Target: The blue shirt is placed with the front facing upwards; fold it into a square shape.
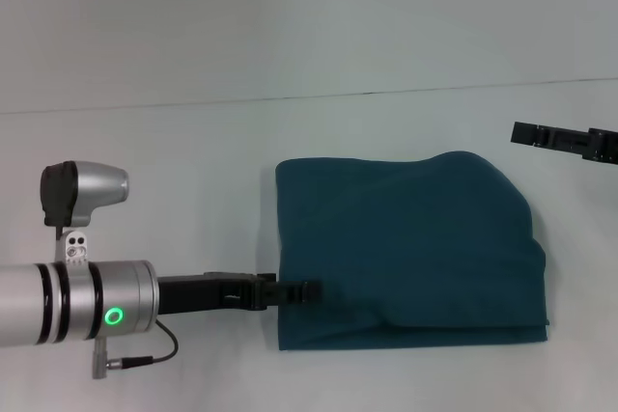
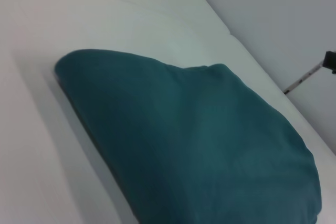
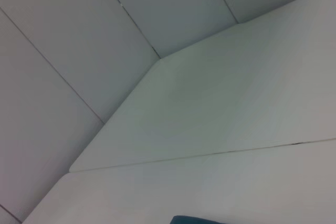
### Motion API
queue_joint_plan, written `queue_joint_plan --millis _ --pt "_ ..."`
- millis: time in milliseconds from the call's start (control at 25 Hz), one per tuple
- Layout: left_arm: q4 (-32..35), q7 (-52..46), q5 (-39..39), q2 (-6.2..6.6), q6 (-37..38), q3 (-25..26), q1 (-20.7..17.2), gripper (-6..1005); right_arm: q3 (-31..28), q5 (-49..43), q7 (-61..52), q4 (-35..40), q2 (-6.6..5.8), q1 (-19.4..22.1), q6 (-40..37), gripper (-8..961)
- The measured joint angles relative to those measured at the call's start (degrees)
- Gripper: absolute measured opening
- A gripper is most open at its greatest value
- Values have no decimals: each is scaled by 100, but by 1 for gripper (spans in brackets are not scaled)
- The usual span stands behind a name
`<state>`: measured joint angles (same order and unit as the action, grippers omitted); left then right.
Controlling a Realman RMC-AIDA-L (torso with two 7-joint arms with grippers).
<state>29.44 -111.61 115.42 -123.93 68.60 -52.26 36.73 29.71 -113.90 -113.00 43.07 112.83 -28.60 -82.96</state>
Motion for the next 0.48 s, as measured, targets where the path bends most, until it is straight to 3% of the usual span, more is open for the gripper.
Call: queue_joint_plan --millis 480 --pt "-35 1 18 -8 6 -182 122 962 5 0 -2 0 9 -5 -1 932"
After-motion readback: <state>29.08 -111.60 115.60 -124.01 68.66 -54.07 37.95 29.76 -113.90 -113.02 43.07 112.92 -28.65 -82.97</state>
